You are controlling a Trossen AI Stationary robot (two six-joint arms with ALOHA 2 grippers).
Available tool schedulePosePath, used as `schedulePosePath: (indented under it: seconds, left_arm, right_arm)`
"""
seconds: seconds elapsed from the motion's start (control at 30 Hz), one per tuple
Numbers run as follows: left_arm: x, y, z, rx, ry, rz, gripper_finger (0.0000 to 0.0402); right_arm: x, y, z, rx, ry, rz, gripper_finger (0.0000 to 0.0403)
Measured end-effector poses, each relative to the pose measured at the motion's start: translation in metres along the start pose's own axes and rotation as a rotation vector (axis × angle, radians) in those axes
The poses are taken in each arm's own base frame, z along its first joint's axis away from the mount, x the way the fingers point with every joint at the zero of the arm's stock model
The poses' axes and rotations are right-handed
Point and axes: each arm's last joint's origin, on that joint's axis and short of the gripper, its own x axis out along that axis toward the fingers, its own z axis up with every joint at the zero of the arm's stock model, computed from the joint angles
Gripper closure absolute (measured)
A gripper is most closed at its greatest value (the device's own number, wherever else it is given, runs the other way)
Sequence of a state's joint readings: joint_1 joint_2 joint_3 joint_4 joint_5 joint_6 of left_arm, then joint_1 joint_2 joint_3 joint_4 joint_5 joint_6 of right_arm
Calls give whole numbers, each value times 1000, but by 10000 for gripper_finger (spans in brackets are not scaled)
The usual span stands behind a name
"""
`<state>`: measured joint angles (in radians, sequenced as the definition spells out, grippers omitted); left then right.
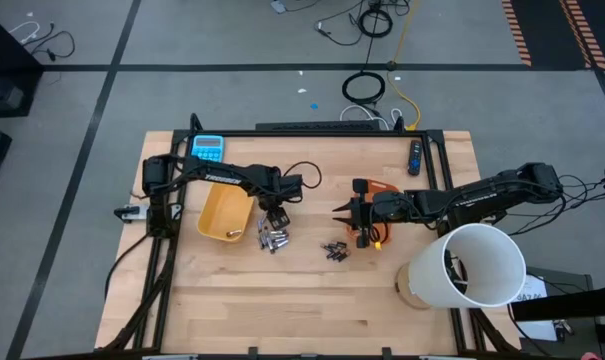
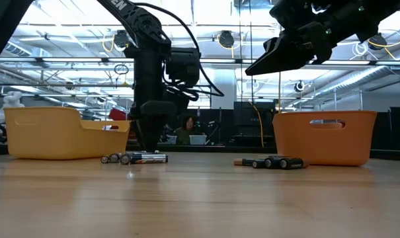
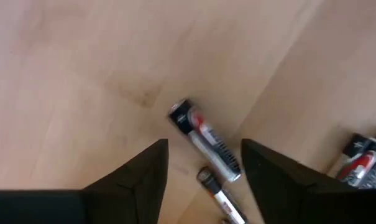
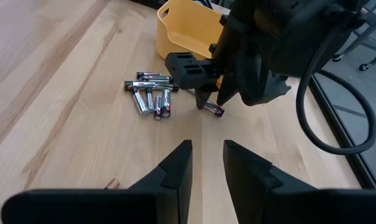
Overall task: Sort batteries
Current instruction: Put the silver battery into the yellow bin
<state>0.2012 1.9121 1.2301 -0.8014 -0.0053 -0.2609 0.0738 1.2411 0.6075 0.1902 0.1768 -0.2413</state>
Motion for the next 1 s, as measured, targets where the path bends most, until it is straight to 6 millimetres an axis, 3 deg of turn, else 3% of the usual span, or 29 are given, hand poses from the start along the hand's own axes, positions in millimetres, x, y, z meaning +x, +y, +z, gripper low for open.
schedulePosePath:
  seconds: [0.4,0.63,0.77,0.83,0.9,1.0]
  left_arm:
    - [19,-1,2,201,52,-9,354]
    - [18,-6,2,284,47,6,355]
    - [-4,-19,5,322,-36,74,355]
    - [-27,-26,6,308,-118,78,355]
    - [-49,-30,0,269,-166,72,355]
    - [-65,-34,-16,186,-130,56,355]
  right_arm:
    - [0,0,0,1,0,0,319]
    - [0,0,0,1,1,0,319]
    - [0,0,-1,0,7,1,319]
    - [0,0,-1,1,10,-1,319]
    - [0,0,-1,3,8,-2,319]
    - [0,0,-1,8,9,-2,319]
